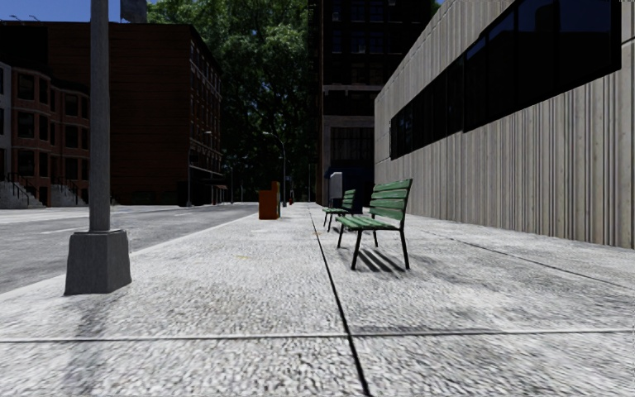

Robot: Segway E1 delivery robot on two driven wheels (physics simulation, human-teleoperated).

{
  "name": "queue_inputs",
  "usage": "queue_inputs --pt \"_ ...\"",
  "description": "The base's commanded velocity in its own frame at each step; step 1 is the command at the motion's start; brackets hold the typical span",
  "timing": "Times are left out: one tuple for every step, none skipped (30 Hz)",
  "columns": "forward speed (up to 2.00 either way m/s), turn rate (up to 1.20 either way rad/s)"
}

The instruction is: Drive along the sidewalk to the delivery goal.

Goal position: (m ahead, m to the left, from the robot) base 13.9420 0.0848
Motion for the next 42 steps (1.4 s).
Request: queue_inputs --pt "2.0 0.23" --pt "2.0 0.23" --pt "2.0 0.32" --pt "2.0 0.36" --pt "2.0 0.36" --pt "2.0 0.36" --pt "2.0 0.37" --pt "2.0 0.37" --pt "2.0 0.37" --pt "2.0 0.37" --pt "2.0 0.37" --pt "2.0 0.37" --pt "2.0 0.37" --pt "2.0 0.37" --pt "2.0 0.37" --pt "2.0 0.37" --pt "2.0 0.37" --pt "2.0 0.37" --pt "2.0 0.33" --pt "2.0 0.11" --pt "2.0 0.11" --pt "2.0 0.0" --pt "2.0 0.0" --pt "2.0 0.0" --pt "2.0 0.0" --pt "2.0 0.0" --pt "2.0 0.0" --pt "2.0 0.0" --pt "2.0 0.0" --pt "2.0 0.0" --pt "2.0 0.0" --pt "2.0 0.0" --pt "2.0 0.0" --pt "2.0 0.0" --pt "2.0 0.0" --pt "2.0 0.0" --pt "2.0 0.0" --pt "2.0 0.0" --pt "2.0 0.0" --pt "2.0 0.0" --pt "2.0 0.0" --pt "2.0 0.0"
